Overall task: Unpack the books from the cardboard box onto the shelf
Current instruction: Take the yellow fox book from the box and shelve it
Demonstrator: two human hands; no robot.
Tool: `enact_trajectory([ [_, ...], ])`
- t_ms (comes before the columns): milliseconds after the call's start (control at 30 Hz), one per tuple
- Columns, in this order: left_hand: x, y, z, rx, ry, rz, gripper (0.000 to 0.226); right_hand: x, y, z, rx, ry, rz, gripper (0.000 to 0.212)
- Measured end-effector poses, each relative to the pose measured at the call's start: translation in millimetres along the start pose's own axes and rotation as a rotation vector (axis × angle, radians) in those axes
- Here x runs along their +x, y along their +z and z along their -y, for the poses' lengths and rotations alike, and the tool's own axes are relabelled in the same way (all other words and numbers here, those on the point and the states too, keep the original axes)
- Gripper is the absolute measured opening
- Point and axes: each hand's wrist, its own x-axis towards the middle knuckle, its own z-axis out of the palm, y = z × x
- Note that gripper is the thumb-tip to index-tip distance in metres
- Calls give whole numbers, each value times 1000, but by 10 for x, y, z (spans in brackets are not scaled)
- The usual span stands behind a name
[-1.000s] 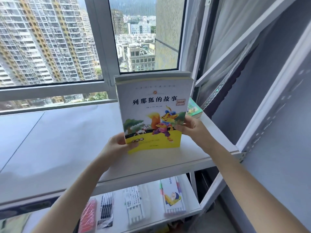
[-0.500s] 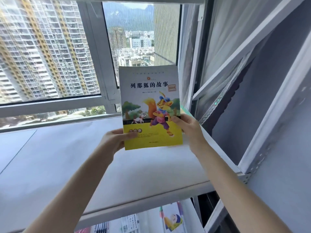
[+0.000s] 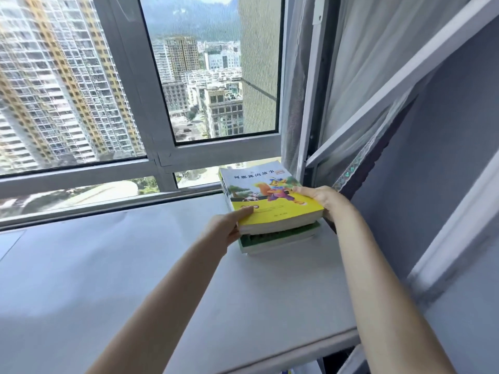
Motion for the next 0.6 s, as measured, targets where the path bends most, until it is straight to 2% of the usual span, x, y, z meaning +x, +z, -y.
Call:
enact_trajectory([
  [67, -10, -31, 14, 76, 9, -2, 43, -16, -4, 18, -9, 18, -6, 44],
  [167, -103, -167, 46, 139, 43, 4, 38, -89, 18, 81, -150, 25, -62, 39],
  [233, -217, -296, 38, 200, 90, -6, 46, -162, 53, 134, -382, -36, -196, 41],
  [300, -360, -399, 24, 365, 165, -32, 58, -306, 98, 206, -601, -119, -328, 47],
  [367, -547, -517, 58, 675, 303, -66, 69, -556, 185, 252, -662, -177, -369, 68],
  [433, -794, -649, 108, 959, 501, -75, 70, -892, 320, 259, -713, -246, -391, 73],
  [533, -1173, -866, 219, 1136, 706, -15, 68, -1459, 576, 183, -793, -324, -397, 68],
  [600, -1452, -1000, 394, 1188, 863, 49, 65, -1908, 757, 24, -766, -311, -398, 66],
])
